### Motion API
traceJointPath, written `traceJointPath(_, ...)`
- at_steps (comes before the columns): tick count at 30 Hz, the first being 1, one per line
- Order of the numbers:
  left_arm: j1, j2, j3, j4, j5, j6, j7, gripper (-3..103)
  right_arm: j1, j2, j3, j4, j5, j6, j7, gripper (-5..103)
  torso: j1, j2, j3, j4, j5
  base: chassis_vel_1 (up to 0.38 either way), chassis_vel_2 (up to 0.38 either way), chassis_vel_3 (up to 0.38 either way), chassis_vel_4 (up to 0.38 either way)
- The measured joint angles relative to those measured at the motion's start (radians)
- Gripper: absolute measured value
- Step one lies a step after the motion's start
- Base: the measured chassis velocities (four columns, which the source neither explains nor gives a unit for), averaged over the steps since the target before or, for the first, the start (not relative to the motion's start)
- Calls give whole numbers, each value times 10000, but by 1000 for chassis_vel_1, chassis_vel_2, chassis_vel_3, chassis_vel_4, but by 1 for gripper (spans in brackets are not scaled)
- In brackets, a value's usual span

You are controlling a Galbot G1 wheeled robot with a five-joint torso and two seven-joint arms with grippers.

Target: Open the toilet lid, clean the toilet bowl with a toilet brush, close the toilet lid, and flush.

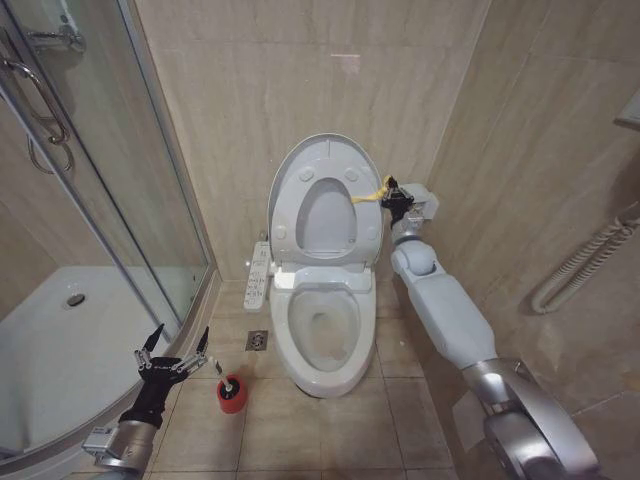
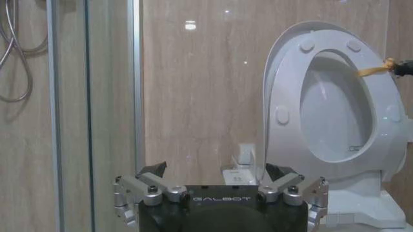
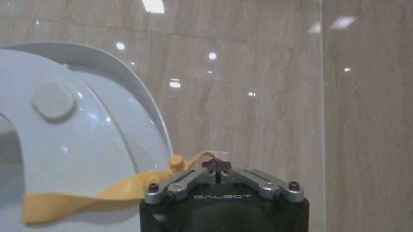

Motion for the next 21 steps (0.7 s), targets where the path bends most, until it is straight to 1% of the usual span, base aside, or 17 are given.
traceJointPath(5, 0, 0, 0, 0, 0, 0, 0, 100, 31, 25, -27, -83, -39, 14, 18, 0, 0, 0, 0, 0, 1, 0, 0, 0, 0)
traceJointPath(10, 0, 0, 0, 0, 0, 0, 0, 100, -171, -99, -8, 71, -46, 18, 35, 0, 0, 0, 0, 6, 3, 0, 0, 0, 0)
traceJointPath(17, 0, 0, 0, 0, 0, 0, 0, 100, -942, -671, 165, 1045, 104, -159, 200, 0, 0, 0, 0, 0, 2, 0, 0, 0, 0)
traceJointPath(18, 0, 0, 0, 0, 0, 0, 0, 100, -1171, -772, 207, 1303, 147, -220, 221, 5, 0, 0, 0, -1, 5, 0, 0, 0, 0)
traceJointPath(21, 0, 0, 1, 0, 0, 0, 0, 100, -1551, -962, 334, 1811, 244, -323, 296, 5, -1, 1, -1, -1, 3, 0, 0, 0, 0)
